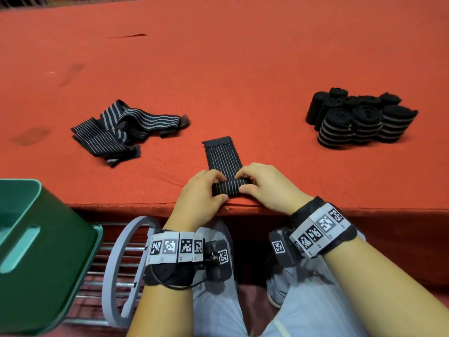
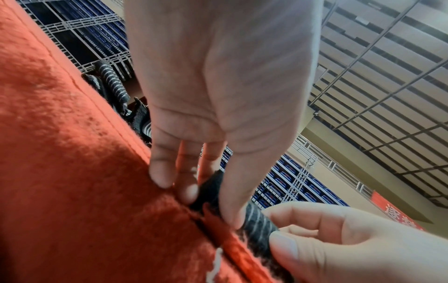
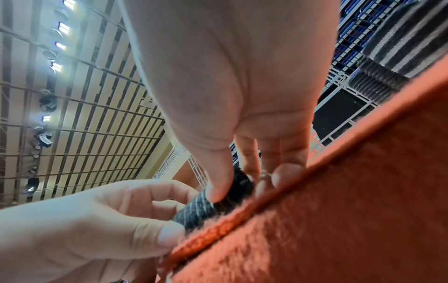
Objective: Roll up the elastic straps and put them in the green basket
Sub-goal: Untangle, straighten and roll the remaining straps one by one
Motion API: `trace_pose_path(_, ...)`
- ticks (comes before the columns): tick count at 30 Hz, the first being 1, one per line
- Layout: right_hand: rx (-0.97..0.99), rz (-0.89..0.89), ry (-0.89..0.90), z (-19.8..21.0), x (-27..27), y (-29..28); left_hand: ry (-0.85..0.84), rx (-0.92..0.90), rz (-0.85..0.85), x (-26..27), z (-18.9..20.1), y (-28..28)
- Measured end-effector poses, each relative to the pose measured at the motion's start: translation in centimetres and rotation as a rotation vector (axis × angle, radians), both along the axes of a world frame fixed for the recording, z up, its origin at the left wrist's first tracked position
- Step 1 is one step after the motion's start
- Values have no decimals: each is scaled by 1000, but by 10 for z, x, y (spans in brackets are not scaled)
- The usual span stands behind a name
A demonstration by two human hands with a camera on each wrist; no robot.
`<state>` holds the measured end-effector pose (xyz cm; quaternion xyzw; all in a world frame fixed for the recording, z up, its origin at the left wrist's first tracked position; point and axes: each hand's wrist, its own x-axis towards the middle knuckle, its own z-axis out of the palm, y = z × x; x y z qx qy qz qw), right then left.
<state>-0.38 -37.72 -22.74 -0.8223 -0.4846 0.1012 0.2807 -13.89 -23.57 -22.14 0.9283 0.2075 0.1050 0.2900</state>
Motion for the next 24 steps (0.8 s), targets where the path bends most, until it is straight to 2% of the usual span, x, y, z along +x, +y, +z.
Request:
trace_pose_path(4, 16, -1, 77, 2, 0, -6, 23, -25, -19, -1, 4, -1)
trace_pose_path(10, -117, 62, 176, 16, 2, -16, 32, -247, -91, -8, 5, 4)
trace_pose_path(13, -150, 61, 201, 18, 5, -15, 65, -257, -106, -5, 2, 6)
trace_pose_path(16, -144, 50, 147, 17, 3, -13, 68, -271, -89, -1, 1, 5)
trace_pose_path(20, -6, 18, 37, 15, -1, -14, 45, -198, -45, 2, -1, 4)
trace_pose_path(24, -30, 64, 19, 9, -1, -14, 39, -181, -34, 4, 0, 2)
